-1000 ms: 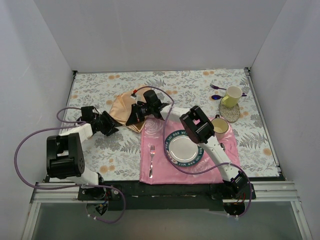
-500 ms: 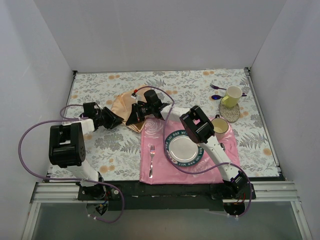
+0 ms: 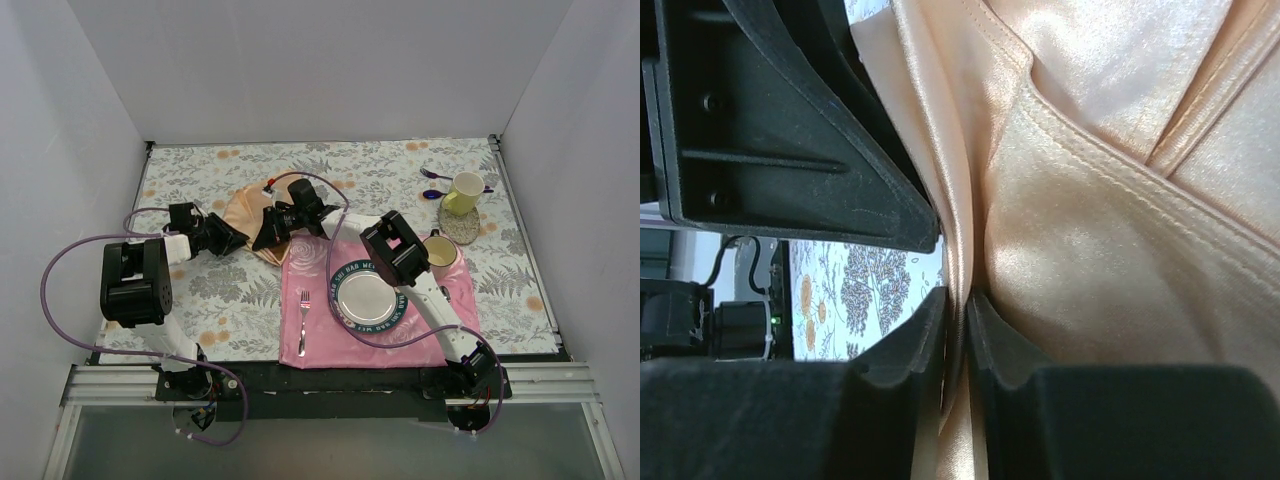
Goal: Fold the napkin, place the utensils inside, and roll it up
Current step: Roll the napkin with the utensil
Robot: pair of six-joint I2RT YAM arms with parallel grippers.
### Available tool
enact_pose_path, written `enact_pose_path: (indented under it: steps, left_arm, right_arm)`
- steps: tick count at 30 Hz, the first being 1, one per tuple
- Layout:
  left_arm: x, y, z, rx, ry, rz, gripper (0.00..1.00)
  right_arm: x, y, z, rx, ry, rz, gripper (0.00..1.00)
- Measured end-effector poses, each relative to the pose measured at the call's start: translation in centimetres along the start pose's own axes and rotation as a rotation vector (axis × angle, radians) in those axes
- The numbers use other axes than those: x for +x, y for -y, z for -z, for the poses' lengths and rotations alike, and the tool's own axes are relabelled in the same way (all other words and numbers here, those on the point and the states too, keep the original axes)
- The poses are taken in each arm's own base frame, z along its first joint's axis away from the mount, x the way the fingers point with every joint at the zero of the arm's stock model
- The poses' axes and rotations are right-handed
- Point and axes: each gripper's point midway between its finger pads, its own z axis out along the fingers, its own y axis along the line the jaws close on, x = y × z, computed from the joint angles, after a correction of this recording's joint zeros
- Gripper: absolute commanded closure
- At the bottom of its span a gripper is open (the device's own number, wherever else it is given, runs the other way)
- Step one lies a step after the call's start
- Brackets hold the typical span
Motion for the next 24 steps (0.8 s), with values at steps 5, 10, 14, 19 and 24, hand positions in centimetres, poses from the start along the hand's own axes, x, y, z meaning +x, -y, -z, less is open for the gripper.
enact_pose_path:
  steps: [5, 10, 14, 19, 24]
  left_arm:
    - [-0.3, 0.3, -0.1, 0.007, 0.004, -0.002, 0.78]
    - [-0.5, 0.4, -0.3, 0.011, 0.006, -0.005, 0.8]
    - [-0.8, 0.8, -0.3, 0.017, 0.012, -0.009, 0.8]
    - [-1.2, 1.2, -0.4, 0.026, 0.017, -0.016, 0.81]
    - [-1.2, 1.2, -0.6, 0.025, 0.014, -0.017, 0.81]
  right_arm:
    - [-0.3, -0.2, 0.5, 0.038, -0.016, 0.04, 0.64]
    - [-1.1, -0.1, 0.9, 0.094, -0.032, 0.096, 0.44]
    - [-1.5, -0.4, 1.6, 0.138, -0.043, 0.15, 0.33]
    - [-1.9, -0.6, 2.8, 0.218, -0.07, 0.247, 0.18]
    - [-2.0, -0.4, 3.8, 0.36, -0.109, 0.404, 0.13]
